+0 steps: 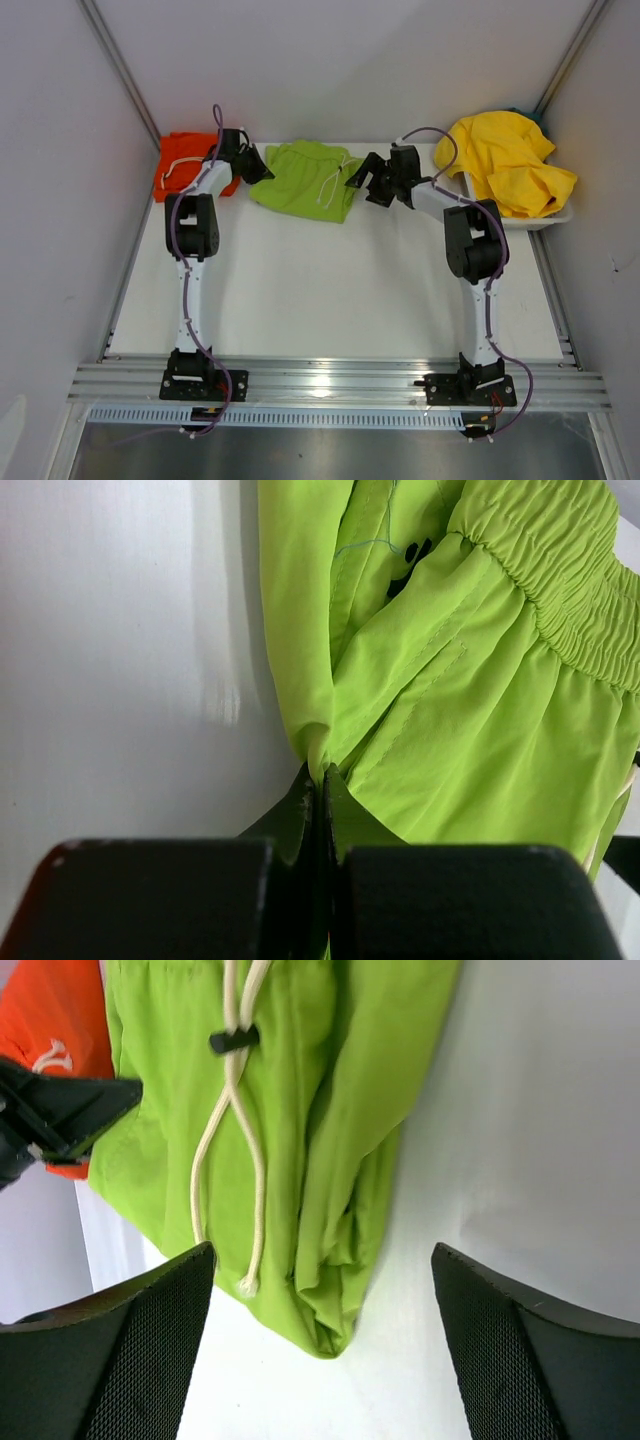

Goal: Fold and stack the shorts
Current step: Neatly place the folded shorts to the corner

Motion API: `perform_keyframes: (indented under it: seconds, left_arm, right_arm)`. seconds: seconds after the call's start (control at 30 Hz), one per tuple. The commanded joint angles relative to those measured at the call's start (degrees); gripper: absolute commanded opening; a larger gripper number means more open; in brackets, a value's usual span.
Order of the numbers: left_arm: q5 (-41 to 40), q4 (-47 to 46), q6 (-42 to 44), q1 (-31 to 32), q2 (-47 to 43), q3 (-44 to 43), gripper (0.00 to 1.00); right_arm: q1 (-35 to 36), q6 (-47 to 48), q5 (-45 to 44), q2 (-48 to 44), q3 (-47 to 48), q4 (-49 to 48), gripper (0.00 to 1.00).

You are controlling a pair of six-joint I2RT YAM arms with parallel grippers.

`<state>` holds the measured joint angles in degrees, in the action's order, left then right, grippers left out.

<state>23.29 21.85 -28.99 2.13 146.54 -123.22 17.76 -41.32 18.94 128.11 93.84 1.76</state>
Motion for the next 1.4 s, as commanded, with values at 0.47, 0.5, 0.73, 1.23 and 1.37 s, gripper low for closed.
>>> perform_keyframes:
  seconds: [0.47,0.5,0.73,1.23,1.37]
  left_arm:
    - [-1.4,0.4,1.2,0.4,-5.3,1.7,0.00]
    - [-1.3,0.4,1.2,0.4,-5.3,1.8,0.00]
    - [-1.1,0.4,1.0,0.4,-5.4,1.7,0.00]
    - [-4.9,0.3,1.8,0.4,-8.4,1.8,0.00]
    - [-9.7,-0.5,3.9,0.4,-11.6,1.5,0.00]
  right_arm:
    - [-0.1,-2.2,5.4,5.7,5.1,-4.8,0.92]
    - [0.0,-2.4,5.6,6.2,5.6,-4.9,0.92]
    - [1.5,-3.3,4.8,11.1,12.3,-0.3,0.84]
    - [3.8,-8.2,0.9,13.4,13.8,-6.5,0.07]
    - [5.7,-9.9,-0.5,15.7,17.6,-7.7,0.00]
